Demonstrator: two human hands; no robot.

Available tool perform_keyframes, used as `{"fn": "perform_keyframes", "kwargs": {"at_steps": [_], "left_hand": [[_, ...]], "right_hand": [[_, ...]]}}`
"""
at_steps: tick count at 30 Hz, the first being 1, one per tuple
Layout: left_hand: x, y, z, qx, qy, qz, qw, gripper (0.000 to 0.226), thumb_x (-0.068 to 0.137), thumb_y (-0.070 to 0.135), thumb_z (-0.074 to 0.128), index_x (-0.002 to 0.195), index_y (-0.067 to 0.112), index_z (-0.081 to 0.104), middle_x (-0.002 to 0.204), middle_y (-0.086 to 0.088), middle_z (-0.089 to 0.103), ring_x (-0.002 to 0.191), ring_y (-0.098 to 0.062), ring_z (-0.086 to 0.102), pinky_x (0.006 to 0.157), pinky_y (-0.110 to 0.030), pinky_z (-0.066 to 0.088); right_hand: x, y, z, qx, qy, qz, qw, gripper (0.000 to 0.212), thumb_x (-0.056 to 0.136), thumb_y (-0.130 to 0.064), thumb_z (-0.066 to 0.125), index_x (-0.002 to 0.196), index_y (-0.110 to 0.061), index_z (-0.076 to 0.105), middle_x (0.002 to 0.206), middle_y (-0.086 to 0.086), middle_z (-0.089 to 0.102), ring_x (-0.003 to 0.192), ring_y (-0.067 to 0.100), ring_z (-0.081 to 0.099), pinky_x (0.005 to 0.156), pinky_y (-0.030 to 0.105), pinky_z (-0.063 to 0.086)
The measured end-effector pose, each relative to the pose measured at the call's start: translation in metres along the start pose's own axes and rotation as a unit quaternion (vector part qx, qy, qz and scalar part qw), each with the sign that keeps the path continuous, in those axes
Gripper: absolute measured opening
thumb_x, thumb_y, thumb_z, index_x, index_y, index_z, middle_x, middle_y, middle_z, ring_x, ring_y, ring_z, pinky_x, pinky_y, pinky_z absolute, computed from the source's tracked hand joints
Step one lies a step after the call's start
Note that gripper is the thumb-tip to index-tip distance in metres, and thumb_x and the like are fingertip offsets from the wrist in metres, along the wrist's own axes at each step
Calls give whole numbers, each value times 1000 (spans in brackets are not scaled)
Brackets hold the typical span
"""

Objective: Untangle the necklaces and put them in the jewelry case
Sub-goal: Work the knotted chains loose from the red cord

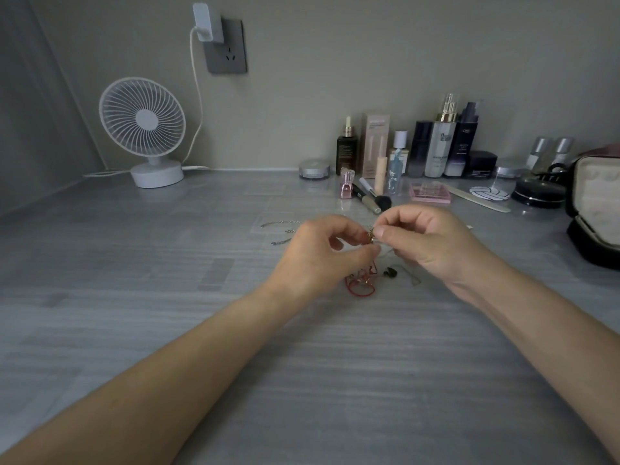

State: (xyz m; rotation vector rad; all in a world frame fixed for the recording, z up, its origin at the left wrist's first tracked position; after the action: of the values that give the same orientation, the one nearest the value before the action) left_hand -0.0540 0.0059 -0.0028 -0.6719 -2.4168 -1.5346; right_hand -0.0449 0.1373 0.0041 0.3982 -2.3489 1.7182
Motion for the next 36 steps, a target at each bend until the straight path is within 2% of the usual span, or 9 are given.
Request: {"fn": "perform_keyframes", "kwargs": {"at_steps": [5,7,11,16,22,28,32,34,36], "left_hand": [[0,-5,2,-111,-34,-55,992,16,81,8,67,70,21,64,61,8,64,54,0,57,56,-13,46],[0,-8,1,-131,-34,-80,988,14,83,10,65,72,18,63,63,5,65,59,-5,57,60,-17,45],[0,-15,-2,-171,-25,-128,977,17,87,16,58,71,20,61,69,5,62,67,-9,55,63,-20,41],[1,-23,2,-304,-32,-180,935,20,91,14,50,72,15,57,67,2,62,63,-10,54,64,-26,43],[0,-27,7,-349,-37,-205,914,25,93,14,46,69,14,53,71,-6,51,61,-17,47,59,-29,38],[0,-27,10,-363,-52,-208,907,28,95,16,43,67,16,47,54,4,48,52,-11,44,52,-25,37],[2,-32,9,-387,-33,-213,897,25,96,15,41,70,16,44,47,5,41,50,-11,36,56,-26,33],[3,-35,9,-404,-24,-222,887,23,96,16,43,73,16,46,47,5,39,47,-11,36,64,-32,41],[3,-36,10,-414,-22,-231,880,24,96,15,43,72,15,46,47,4,36,46,-12,35,63,-34,46]], "right_hand": [[3,3,-9,-29,45,5,999,21,81,-9,61,65,-22,61,47,-21,53,45,-7,45,53,12,32],[3,4,-12,-41,56,5,998,22,81,-8,61,64,-21,60,46,-20,52,44,-7,44,53,11,32],[3,-3,-12,-104,49,-14,993,21,79,-8,64,65,-23,60,63,-12,55,48,-7,46,51,5,35],[0,-3,-4,-130,19,-22,991,21,76,-4,67,67,-22,59,69,-11,56,41,0,42,48,10,33],[-1,-7,4,-111,-1,-31,993,22,78,0,62,68,-19,57,71,-7,55,45,-10,49,46,3,34],[1,-3,8,-110,-9,-9,994,18,80,-2,60,70,-17,58,72,-2,59,51,-7,49,52,2,36],[-1,2,7,-88,-25,35,995,15,85,-5,53,80,-17,61,57,-5,63,47,12,44,44,14,34],[-2,4,7,-90,-35,43,994,17,86,-8,54,83,-22,64,55,-7,62,56,19,43,51,25,36],[-3,3,9,-86,-45,37,995,14,84,-12,61,79,-24,67,64,-2,63,64,18,49,62,29,41]]}}
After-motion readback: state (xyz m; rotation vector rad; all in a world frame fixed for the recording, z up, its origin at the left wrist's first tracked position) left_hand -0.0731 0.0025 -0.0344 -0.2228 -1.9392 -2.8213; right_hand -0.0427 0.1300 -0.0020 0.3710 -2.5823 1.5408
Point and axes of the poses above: each hand's wrist, its own x-axis towards the middle knuckle, its own z-axis out of the palm, y = z × x, the point moved 7 cm from there along x, towards the middle knuckle
